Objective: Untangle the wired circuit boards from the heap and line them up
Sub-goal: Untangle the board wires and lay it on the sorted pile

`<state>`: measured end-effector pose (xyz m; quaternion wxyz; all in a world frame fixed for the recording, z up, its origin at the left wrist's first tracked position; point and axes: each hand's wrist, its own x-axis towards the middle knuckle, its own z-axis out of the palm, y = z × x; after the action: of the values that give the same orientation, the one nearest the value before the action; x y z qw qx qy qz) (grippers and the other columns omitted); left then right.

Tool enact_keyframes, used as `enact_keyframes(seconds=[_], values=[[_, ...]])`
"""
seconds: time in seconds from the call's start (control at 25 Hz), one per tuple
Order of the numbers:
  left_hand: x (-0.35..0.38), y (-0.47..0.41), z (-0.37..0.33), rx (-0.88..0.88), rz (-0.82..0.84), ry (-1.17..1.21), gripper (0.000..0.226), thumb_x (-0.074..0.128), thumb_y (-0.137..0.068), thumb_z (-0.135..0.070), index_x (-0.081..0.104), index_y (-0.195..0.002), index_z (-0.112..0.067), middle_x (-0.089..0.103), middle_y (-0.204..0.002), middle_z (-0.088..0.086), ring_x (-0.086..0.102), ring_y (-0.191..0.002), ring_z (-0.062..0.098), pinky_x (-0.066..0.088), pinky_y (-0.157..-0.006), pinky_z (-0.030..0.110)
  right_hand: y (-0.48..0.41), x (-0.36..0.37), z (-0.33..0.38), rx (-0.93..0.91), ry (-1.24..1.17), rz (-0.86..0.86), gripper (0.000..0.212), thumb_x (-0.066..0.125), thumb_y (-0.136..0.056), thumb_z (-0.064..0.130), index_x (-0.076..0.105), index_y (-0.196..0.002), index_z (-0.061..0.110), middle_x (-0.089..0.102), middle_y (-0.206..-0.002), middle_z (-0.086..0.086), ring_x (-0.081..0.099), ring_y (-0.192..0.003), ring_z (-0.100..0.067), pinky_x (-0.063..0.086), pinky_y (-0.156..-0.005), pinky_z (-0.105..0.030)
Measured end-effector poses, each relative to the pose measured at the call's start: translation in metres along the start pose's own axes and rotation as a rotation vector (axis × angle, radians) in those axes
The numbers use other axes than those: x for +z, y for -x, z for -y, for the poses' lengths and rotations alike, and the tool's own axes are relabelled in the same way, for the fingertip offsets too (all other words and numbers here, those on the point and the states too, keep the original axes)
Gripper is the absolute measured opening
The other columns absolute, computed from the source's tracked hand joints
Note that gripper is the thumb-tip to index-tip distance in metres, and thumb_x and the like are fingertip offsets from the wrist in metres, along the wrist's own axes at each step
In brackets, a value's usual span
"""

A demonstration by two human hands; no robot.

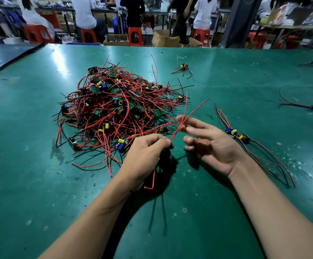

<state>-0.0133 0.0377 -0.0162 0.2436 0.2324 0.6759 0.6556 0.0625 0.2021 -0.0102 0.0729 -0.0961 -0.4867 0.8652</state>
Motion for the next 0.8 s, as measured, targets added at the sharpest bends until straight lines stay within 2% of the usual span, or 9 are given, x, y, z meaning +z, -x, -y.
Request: enact_keyframes(seconds=[0.08,0.16,0.28,0.36,0.56,0.68,0.8], values=[[-0.001,0.001,-0.001,-0.01,0.008,0.02,0.024,0.059,-0.092,-0.009,0.069,-0.07,-0.008,0.063,-0.054,0.003,0.056,-0.046,0.013,0.045,-0.048,0.016,0.002,0.003,-0.004,0.039,0.099,0.024,0.029,0.066,-0.081,0.007,0.078,-0.106,0.015,0.066,-0.083,0.003,0.053,-0.059,-0.006,0.045,-0.053,-0.016],[-0.001,0.002,-0.001,-0.004,0.023,0.002,0.024,0.06,-0.093,-0.011,0.07,-0.071,-0.009,0.064,-0.056,0.002,0.058,-0.049,0.013,0.047,-0.051,0.017,0.002,0.007,-0.008,0.034,0.202,0.003,0.022,0.073,-0.079,0.013,0.079,-0.1,0.016,0.063,-0.074,0.004,0.052,-0.057,-0.008,0.042,-0.05,-0.016],[-0.001,0.004,0.001,0.026,0.053,-0.016,0.017,0.062,-0.092,-0.015,0.073,-0.081,-0.011,0.069,-0.068,0.01,0.06,-0.059,0.016,0.048,-0.06,0.024,0.001,0.01,-0.013,-0.029,0.309,-0.104,0.015,0.078,-0.075,0.021,0.079,-0.089,0.018,0.061,-0.066,0.003,0.051,-0.052,-0.008,0.038,-0.044,-0.016],[-0.001,0.003,0.002,0.036,0.072,-0.024,0.014,0.063,-0.092,-0.015,0.074,-0.084,-0.012,0.068,-0.07,0.015,0.059,-0.059,0.019,0.047,-0.058,0.026,-0.001,0.011,-0.014,-0.067,0.347,-0.189,0.016,0.081,-0.071,0.023,0.078,-0.086,0.017,0.059,-0.063,0.001,0.049,-0.05,-0.008,0.035,-0.043,-0.018],[-0.001,-0.001,0.002,0.035,0.05,-0.1,0.016,0.064,-0.088,-0.015,0.075,-0.076,-0.014,0.064,-0.061,0.005,0.055,-0.055,0.016,0.045,-0.052,0.023,-0.007,0.008,-0.015,-0.142,0.341,-0.39,0.01,0.082,-0.078,0.018,0.074,-0.084,0.016,0.049,-0.053,0.002,0.044,-0.043,-0.009,0.028,-0.041,-0.017],[0.001,-0.002,0.002,0.023,0.043,-0.095,0.017,0.064,-0.088,-0.012,0.075,-0.074,-0.01,0.062,-0.059,0.004,0.053,-0.051,0.015,0.044,-0.049,0.021,-0.011,0.003,-0.013,-0.178,0.282,-0.503,0.009,0.079,-0.081,0.015,0.07,-0.082,0.017,0.048,-0.049,0.002,0.039,-0.039,-0.01,0.024,-0.042,-0.015],[0.003,-0.001,0.001,0.02,0.06,-0.084,0.017,0.063,-0.088,-0.008,0.074,-0.075,-0.005,0.061,-0.056,0.003,0.051,-0.048,0.014,0.043,-0.046,0.02,-0.013,-0.002,-0.009,-0.26,0.25,-0.595,0.013,0.078,-0.082,0.01,0.069,-0.077,0.017,0.05,-0.049,0.003,0.042,-0.037,-0.008,0.025,-0.04,-0.013]])
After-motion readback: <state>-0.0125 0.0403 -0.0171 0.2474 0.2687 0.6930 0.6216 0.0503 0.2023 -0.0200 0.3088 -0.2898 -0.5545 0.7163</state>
